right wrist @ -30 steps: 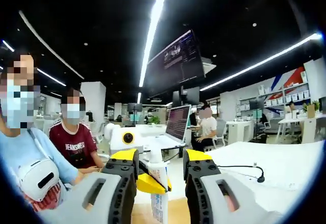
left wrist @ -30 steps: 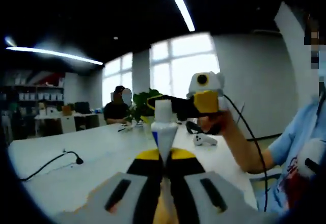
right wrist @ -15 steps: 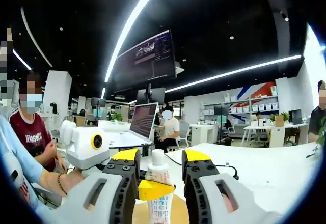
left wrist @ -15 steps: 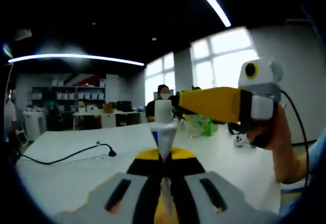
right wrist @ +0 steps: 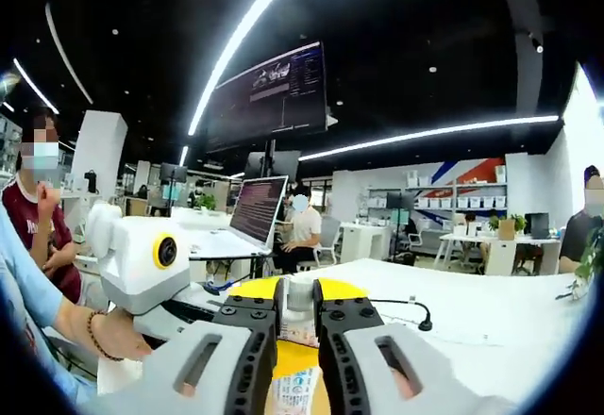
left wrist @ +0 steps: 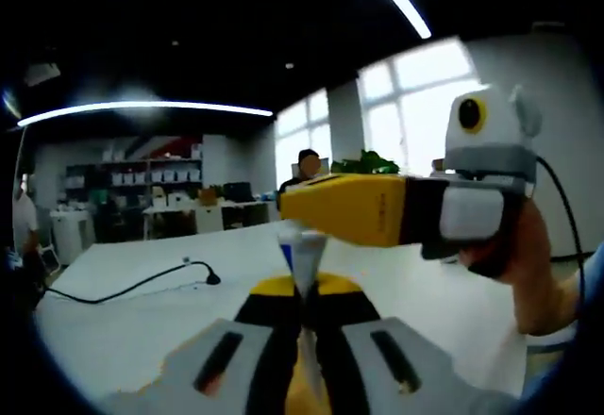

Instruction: Pick up the toothpaste unscrew the cap squeeze it onto the small board screw the cap back on and return it to the table

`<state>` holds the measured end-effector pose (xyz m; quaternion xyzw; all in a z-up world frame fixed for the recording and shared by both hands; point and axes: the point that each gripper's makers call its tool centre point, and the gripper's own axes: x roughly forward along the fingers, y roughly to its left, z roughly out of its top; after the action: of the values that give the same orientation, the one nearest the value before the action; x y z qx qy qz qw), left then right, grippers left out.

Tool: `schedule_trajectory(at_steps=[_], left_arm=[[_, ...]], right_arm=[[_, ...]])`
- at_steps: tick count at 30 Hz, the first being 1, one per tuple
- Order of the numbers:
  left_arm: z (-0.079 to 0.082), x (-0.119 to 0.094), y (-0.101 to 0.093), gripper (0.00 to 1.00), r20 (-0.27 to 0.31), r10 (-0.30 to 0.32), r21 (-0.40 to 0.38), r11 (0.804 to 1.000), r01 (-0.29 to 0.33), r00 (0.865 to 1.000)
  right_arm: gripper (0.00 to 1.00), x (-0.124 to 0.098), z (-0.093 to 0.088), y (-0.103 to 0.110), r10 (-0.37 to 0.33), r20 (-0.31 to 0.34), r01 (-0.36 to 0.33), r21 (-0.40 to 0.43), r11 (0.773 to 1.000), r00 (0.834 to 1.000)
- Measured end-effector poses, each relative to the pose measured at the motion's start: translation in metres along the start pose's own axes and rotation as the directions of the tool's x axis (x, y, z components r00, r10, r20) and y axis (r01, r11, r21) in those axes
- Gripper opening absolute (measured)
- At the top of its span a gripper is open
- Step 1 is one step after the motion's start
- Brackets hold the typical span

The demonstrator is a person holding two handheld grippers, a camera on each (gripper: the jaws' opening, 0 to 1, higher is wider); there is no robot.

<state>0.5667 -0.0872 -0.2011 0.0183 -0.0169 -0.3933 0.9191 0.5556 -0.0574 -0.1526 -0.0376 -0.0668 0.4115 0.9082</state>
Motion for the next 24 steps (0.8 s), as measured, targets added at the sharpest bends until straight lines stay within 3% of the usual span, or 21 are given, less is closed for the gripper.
schedule_trajectory(at_steps=[8, 16, 19, 24], left_arm=[[0.003, -0.001, -0.005, 0.02, 0.010, -0.054, 0.003, 0.999, 0.054, 0.999], [0.007, -0.002, -0.014, 0.02, 0.006, -0.149, -0.023, 0.989, 0.149, 0.989], [0.006, -0.002, -0.018, 0.02, 0.000, -0.203, -0.045, 0.978, 0.203, 0.979], [0.003, -0.008, -0.025, 0.03, -0.011, -0.325, -0.057, 0.944, 0.324, 0.946]], right_arm=[[0.10, -0.005, 0.007, 0.003, 0.028, 0.015, -0.027, -0.051, 0.998, 0.999], [0.10, -0.010, 0.012, 0.002, 0.075, 0.027, -0.074, -0.034, 0.997, 0.997], [0.09, -0.012, 0.012, 0.002, 0.102, 0.024, -0.102, -0.002, 0.995, 0.995], [0.10, -0.013, 0.009, 0.006, 0.167, 0.027, -0.168, 0.056, 0.984, 0.986]])
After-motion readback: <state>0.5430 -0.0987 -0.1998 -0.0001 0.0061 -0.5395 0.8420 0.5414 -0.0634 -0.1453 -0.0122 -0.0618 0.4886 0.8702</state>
